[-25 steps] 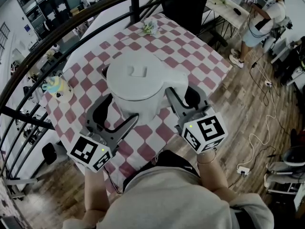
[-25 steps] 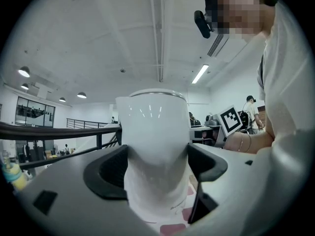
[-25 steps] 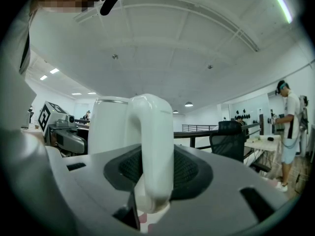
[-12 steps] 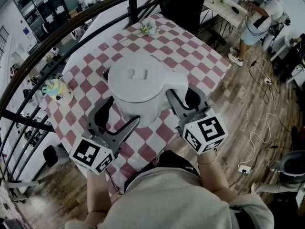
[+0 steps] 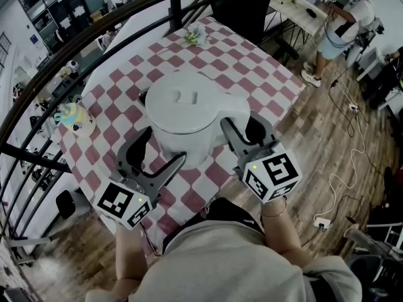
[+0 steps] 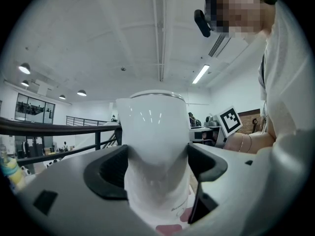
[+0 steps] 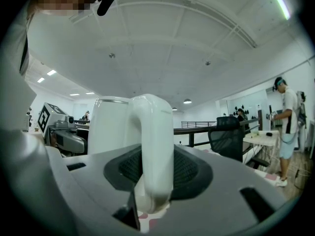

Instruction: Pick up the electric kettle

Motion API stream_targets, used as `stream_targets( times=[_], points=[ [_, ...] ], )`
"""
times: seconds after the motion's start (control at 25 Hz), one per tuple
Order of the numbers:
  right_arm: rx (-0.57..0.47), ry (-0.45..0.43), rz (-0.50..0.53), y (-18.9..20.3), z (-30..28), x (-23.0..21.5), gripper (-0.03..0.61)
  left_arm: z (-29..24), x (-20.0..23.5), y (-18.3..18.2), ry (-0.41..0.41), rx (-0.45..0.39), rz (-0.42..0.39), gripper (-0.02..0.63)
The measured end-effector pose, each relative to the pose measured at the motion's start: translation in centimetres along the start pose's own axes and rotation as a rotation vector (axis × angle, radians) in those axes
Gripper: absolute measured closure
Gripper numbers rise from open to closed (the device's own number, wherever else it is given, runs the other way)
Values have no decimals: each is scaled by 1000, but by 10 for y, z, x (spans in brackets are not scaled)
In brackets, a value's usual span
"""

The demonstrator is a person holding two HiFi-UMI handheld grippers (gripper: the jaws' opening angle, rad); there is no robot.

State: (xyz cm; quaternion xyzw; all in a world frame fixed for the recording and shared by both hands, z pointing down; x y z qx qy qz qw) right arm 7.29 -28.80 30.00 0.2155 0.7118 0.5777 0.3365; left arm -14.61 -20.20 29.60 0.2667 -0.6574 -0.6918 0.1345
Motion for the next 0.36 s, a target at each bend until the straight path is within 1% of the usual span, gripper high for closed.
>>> stream_targets(
  times=[0.36],
  points=[
    [0,-1,11,-2,-1,-1,436,-2,1,0,-2,-1,-1,216]
  ],
)
Point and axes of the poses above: the fingertips, and each gripper's own axes: z backward along the fingers, x to its left, y out of its underside, the point moved 8 cm from there along z, backward along the fingers, and after that the axes turned 15 degrees about -z, right-handed, at the moved point
